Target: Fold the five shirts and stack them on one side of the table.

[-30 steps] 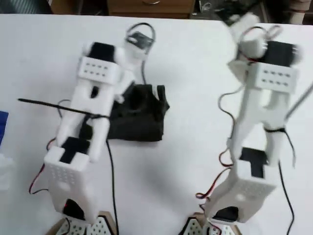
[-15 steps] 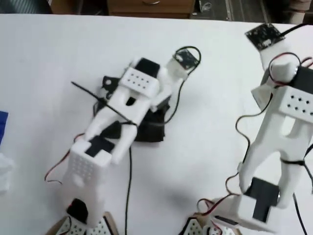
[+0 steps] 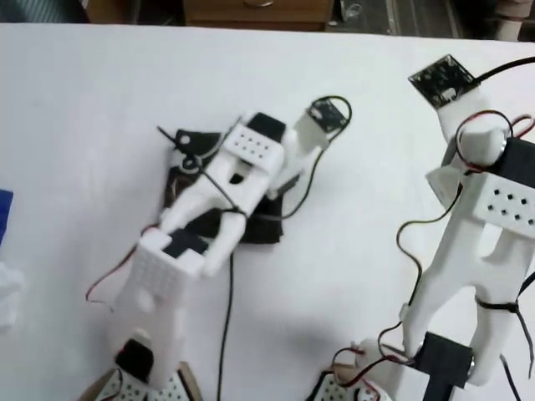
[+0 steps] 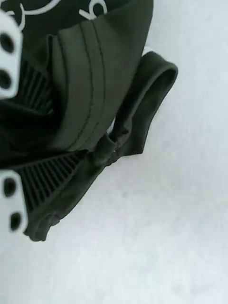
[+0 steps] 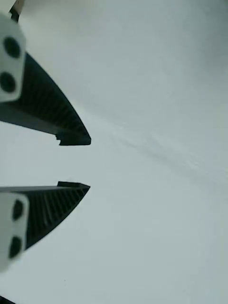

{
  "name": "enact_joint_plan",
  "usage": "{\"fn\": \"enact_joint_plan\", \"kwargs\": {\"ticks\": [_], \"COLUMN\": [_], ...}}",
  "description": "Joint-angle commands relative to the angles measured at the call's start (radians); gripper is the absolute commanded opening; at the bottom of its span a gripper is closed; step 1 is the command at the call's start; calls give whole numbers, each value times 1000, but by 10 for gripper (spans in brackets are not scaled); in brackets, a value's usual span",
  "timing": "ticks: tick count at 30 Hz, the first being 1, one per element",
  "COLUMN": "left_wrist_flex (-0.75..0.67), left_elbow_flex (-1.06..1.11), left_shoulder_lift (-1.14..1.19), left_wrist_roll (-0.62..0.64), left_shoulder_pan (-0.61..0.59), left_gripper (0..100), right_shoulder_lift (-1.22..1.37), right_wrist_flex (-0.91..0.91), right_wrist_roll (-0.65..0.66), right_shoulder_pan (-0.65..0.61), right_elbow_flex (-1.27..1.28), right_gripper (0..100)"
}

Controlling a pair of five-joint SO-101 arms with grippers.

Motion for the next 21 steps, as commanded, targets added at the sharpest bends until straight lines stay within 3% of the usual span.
{"fn": "enact_joint_plan", "kwargs": {"ticks": [1, 5, 12, 17, 21], "left_wrist_flex": [46, 163, 373, 367, 362], "left_elbow_flex": [-62, -197, -515, -527, -470], "left_shoulder_lift": [-9, -9, -11, 3, 37], "left_wrist_roll": [-2, -5, 0, -8, -58], "left_shoulder_pan": [9, 2, -75, -267, -333], "left_gripper": [120, 215, 226, 226, 226], "right_shoulder_lift": [-44, -44, -48, -44, -42], "right_wrist_flex": [-2, -12, -44, -44, -64], "right_wrist_roll": [8, 8, 8, 8, 8], "right_shoulder_pan": [7, 5, 4, 1, 1], "right_elbow_flex": [18, 49, 77, 75, 75], "right_gripper": [135, 135, 135, 135, 135]}}
